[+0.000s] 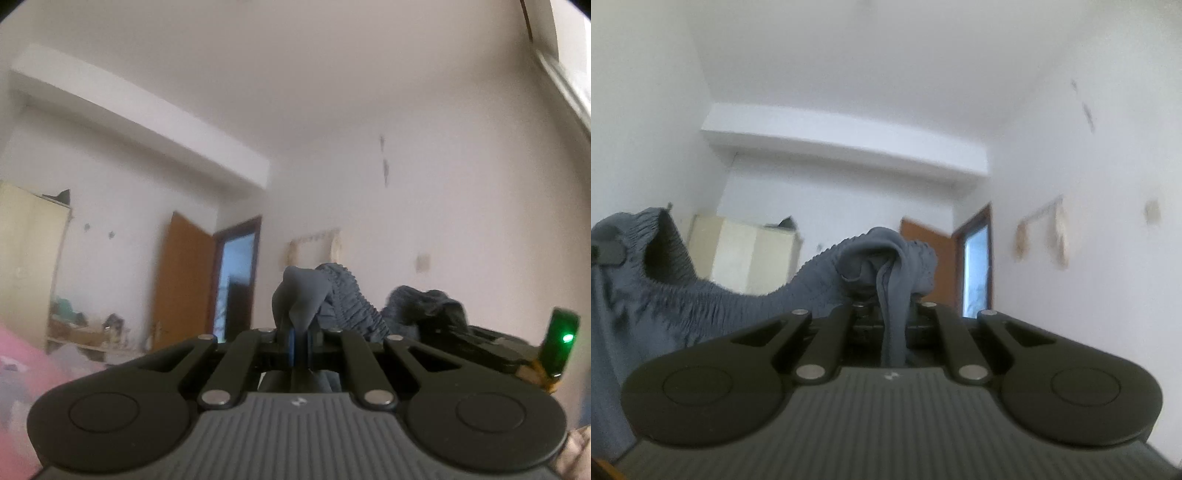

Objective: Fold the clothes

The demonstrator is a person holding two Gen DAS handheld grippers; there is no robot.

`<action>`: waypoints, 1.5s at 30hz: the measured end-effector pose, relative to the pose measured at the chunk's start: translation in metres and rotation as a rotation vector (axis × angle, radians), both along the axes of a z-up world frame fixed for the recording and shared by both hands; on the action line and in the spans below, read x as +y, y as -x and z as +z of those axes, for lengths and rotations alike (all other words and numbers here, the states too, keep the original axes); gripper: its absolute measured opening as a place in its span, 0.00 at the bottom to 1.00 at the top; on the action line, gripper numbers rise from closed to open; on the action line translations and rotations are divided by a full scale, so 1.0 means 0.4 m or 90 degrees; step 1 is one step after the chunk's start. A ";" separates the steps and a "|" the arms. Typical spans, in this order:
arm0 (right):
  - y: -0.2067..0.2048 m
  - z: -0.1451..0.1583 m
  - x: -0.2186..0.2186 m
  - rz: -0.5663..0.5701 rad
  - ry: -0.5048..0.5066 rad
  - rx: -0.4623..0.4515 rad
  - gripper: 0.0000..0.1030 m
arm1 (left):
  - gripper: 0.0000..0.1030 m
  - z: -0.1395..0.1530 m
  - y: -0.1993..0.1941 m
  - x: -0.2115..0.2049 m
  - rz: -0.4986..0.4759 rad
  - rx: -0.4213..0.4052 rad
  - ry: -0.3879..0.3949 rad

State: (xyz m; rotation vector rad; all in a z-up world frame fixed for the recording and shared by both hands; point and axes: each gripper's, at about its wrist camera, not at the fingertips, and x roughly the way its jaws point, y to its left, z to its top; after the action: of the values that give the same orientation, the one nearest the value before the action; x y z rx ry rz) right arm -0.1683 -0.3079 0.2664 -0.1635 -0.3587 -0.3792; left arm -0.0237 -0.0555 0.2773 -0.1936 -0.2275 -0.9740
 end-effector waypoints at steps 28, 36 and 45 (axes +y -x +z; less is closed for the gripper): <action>-0.863 -0.621 0.857 0.338 0.121 0.441 0.03 | 0.06 -0.716 -0.149 0.636 0.537 0.440 0.145; -1.004 -0.714 1.059 0.420 0.206 0.521 0.03 | 0.06 -0.814 -0.151 0.745 0.579 0.479 0.148; -1.111 -0.810 1.067 0.429 0.180 0.651 0.13 | 0.29 -0.891 -0.141 0.847 0.543 0.508 0.195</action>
State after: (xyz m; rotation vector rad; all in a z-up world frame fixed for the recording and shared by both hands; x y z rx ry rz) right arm 0.2762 0.1188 -0.0577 -0.4664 0.5511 0.4410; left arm 0.0328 0.2833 -0.0792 -0.6821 0.2732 0.0348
